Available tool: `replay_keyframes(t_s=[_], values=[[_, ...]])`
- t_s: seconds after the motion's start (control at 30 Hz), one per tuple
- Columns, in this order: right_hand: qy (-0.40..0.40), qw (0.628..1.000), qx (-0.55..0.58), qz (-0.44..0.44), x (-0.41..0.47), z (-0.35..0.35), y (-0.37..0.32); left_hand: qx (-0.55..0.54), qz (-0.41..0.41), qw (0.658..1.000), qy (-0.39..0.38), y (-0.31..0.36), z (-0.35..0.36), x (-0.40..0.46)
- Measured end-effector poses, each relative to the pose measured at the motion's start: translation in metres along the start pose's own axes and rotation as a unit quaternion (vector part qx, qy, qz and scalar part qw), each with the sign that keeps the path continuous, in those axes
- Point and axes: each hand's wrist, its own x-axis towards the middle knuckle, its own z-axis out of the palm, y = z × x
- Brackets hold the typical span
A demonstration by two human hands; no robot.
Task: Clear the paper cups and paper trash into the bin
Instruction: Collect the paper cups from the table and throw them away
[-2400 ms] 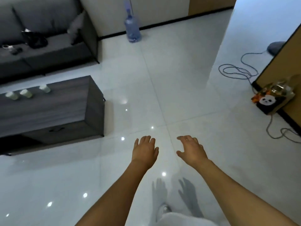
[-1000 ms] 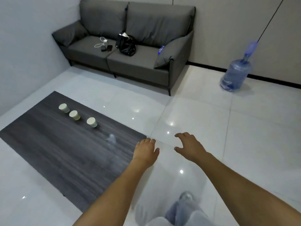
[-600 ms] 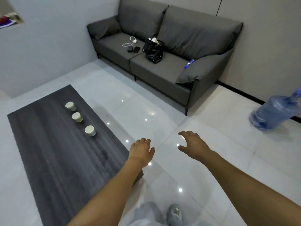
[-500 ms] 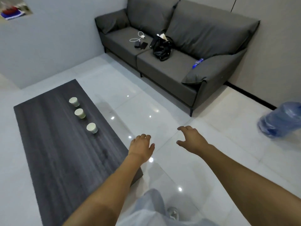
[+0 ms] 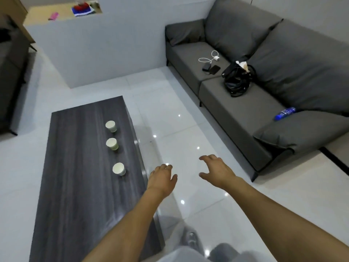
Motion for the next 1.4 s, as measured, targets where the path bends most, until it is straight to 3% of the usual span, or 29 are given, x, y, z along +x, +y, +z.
replay_keyframes(t_s=[0.27,0.5,0.73,0.9,1.17,1.4], values=[[-0.06,0.992,-0.033,-0.106,0.135,-0.035,-0.042,-0.059,-0.12,0.991,0.026,-0.039,-0.036,0.072],[-0.112,0.966,-0.083,-0.218,0.272,-0.062,-0.103,-0.105,-0.261,0.958,0.049,-0.082,-0.065,0.142],[-0.179,0.915,-0.144,-0.331,0.36,-0.058,-0.199,-0.183,-0.4,0.895,0.075,-0.129,-0.082,0.158],[-0.234,0.867,-0.196,-0.394,0.4,-0.022,-0.275,-0.232,-0.498,0.831,0.088,-0.173,-0.079,0.16],[-0.289,0.812,-0.256,-0.438,0.453,0.035,-0.362,-0.295,-0.555,0.776,0.051,-0.249,-0.064,0.182],[-0.324,0.767,-0.326,-0.448,0.492,0.072,-0.4,-0.339,-0.592,0.73,0.035,-0.277,-0.047,0.199]])
